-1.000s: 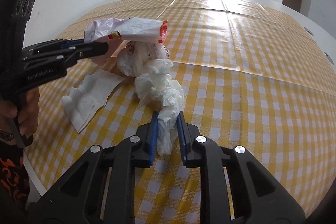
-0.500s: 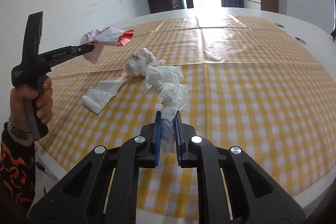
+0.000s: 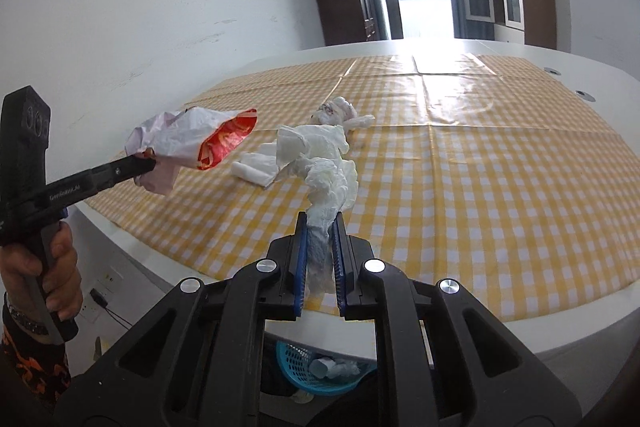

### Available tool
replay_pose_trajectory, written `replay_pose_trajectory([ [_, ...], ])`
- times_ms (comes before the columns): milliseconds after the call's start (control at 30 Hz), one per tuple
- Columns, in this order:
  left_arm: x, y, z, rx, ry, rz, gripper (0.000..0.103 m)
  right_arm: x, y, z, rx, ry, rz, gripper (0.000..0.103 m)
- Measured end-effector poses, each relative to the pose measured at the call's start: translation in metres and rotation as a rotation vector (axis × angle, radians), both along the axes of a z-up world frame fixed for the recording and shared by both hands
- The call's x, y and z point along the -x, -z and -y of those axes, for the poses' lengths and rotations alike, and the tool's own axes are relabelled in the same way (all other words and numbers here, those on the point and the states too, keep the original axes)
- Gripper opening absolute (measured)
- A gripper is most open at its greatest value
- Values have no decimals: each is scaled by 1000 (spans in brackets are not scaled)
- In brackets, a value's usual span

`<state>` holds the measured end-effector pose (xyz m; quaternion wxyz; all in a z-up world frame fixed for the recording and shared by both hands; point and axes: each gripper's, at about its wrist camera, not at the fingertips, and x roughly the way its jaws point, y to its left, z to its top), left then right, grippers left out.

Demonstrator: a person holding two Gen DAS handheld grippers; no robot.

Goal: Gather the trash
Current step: 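Carry the drawstring bag and tissue down over the blue wastebasket with both tools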

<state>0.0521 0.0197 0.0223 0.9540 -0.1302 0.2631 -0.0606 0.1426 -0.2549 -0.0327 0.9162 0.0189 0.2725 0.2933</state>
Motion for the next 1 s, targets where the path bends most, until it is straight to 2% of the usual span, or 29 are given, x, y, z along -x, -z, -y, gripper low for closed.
replay_pose_trajectory([
  [233,50,6,8,-33,26,-6,8,27,1,-3,19,-14,14,11],
  [633,124,40,30,-108,115,-74,8,87,16,-14,91,-63,44,11],
  [767,144,60,30,-128,108,-131,8,109,27,-16,114,-88,32,11],
  [867,153,77,28,-113,117,-196,8,124,45,-17,142,-98,0,11],
  [1000,160,98,29,-134,107,-228,8,139,65,-22,167,-132,-31,11],
])
